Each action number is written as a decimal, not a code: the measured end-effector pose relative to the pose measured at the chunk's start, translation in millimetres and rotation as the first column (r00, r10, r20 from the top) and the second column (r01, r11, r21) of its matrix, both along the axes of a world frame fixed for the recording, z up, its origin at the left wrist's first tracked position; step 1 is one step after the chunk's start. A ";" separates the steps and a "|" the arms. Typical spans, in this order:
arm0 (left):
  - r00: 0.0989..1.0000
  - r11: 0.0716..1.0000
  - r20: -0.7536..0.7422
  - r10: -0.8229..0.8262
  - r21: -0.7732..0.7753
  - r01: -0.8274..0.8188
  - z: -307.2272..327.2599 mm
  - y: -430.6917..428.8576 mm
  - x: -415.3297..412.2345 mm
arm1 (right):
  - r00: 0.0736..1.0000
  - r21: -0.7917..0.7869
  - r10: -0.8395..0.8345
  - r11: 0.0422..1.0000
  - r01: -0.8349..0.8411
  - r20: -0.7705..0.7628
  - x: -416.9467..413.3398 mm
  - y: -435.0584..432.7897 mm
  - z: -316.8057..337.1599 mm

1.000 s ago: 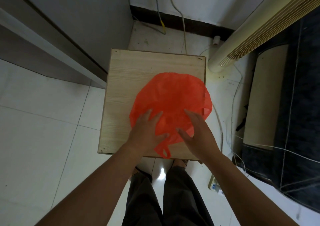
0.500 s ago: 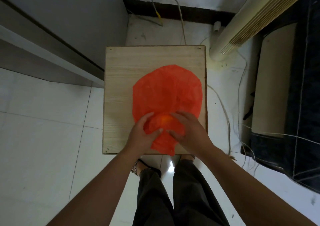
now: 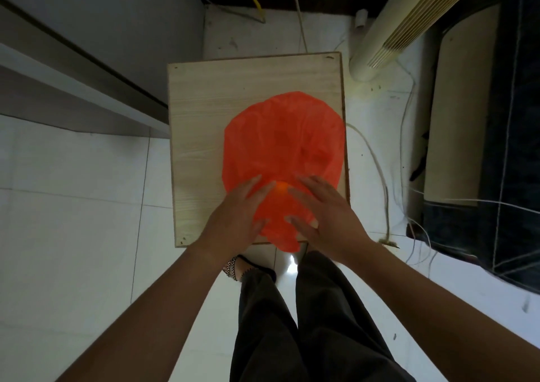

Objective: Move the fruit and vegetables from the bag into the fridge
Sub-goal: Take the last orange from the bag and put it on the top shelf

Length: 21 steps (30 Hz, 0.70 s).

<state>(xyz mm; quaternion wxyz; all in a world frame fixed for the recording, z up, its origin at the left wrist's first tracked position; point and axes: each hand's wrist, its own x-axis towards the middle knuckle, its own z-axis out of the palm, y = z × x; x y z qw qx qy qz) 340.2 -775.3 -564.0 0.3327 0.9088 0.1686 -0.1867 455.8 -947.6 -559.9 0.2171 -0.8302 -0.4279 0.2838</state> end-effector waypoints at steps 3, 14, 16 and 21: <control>0.996 0.994 -0.062 0.067 -0.080 -0.072 -11.9 -2.1 -12.6 | 1.000 -0.178 -0.015 0.984 0.013 -0.009 -15.6 -14.8 -10.4; 0.971 0.966 -0.070 0.229 -0.106 -0.235 -23.3 -18.9 -17.7 | 0.996 -0.287 0.072 0.954 -0.085 -0.057 48.5 -12.8 -45.1; 0.972 0.966 -0.061 0.227 -0.116 -0.232 -19.4 -18.7 -15.7 | 0.996 -0.259 0.081 0.962 -0.090 -0.044 53.1 -10.0 -31.1; 0.975 0.973 0.045 0.216 -0.087 -0.212 -4.0 -20.7 -22.2 | 0.983 -0.032 -0.002 0.999 -0.004 -0.185 25.8 -3.8 22.2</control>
